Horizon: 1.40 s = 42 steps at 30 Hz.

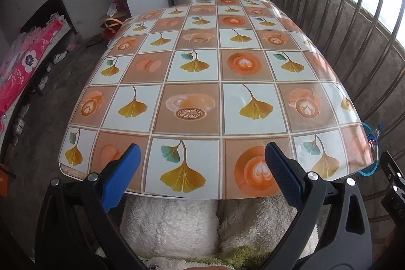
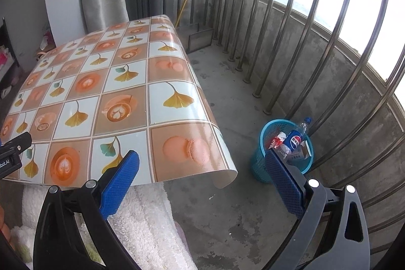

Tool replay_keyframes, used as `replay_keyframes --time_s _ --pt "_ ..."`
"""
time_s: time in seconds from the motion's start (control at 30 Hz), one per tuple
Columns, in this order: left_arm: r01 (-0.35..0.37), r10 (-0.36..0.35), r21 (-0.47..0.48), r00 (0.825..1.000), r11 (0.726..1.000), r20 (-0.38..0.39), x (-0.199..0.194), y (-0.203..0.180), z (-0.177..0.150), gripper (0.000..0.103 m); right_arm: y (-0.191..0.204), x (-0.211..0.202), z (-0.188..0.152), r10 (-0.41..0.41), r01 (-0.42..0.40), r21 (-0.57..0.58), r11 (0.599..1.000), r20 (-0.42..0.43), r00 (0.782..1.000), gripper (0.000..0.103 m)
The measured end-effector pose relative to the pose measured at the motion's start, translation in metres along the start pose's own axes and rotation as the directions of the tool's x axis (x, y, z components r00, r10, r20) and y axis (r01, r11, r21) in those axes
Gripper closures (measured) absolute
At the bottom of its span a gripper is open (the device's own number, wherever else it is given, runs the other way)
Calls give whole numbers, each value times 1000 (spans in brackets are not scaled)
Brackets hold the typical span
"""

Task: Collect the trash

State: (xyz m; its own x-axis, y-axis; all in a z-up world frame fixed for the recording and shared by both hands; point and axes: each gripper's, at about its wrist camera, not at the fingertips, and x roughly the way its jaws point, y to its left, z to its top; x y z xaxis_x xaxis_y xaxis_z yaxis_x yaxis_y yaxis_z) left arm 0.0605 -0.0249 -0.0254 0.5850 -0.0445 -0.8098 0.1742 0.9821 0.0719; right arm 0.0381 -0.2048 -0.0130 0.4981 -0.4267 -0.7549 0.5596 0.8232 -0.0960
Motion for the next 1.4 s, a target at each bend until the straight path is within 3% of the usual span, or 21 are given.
replay_keyframes --time_s 1.4 --pt "-25 25 40 1000 999 -2 -4 -12 0 9 -6 -2 2 -11 11 12 1000 6 1000 6"
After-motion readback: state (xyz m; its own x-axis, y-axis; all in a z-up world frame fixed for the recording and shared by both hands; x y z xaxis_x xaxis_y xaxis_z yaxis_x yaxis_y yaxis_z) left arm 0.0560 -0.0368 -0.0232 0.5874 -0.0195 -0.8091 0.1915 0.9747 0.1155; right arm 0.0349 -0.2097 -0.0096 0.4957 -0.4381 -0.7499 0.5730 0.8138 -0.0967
